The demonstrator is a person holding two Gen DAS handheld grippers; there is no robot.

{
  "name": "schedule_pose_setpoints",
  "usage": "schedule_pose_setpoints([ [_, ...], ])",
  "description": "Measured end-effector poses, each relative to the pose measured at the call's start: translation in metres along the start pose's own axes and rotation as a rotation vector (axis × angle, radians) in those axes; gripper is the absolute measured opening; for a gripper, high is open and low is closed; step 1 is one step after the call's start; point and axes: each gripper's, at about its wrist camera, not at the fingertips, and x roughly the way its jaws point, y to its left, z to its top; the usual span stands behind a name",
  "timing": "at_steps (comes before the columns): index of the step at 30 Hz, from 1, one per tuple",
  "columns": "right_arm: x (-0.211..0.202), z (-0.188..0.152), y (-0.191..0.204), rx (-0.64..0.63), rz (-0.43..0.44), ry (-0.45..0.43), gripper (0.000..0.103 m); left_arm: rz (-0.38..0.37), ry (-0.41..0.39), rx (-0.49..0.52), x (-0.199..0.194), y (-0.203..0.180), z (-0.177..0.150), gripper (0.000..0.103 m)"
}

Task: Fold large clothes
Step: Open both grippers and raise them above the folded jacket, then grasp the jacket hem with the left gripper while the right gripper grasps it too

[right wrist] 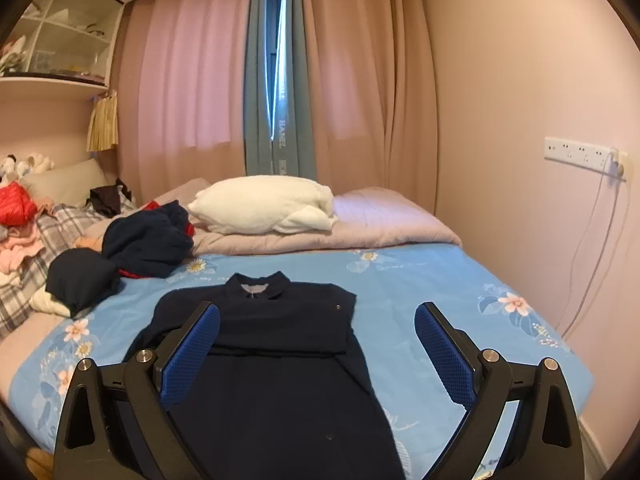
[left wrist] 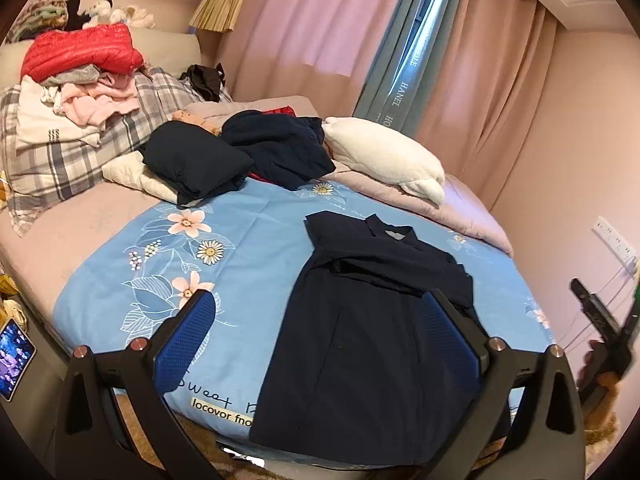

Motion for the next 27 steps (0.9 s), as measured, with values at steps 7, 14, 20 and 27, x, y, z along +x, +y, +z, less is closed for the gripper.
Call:
schedule_pose_setpoints([
  [7,-0.004,-0.025,-0.007,0.010,-0.003,0.033,0.098,0.053,0.121,0.044,0.045,0.004,-0.039,0.103],
  [14,-0.004,-0.060,-0.014,0.030,0.013,0.128,0.098,0.074,0.280,0.043,0.110,0.009,-0.088,0.102],
  [20,0.010,-0.094,-0.024,0.063,0.036,0.232,0.098,0.095,0.401,0.037,0.147,0.023,-0.121,0.101],
  [27,0.027,-0.128,-0.035,0.100,0.005,0.363,0.098,0.075,0.468,0.031,0.160,0.031,-0.132,0.101],
])
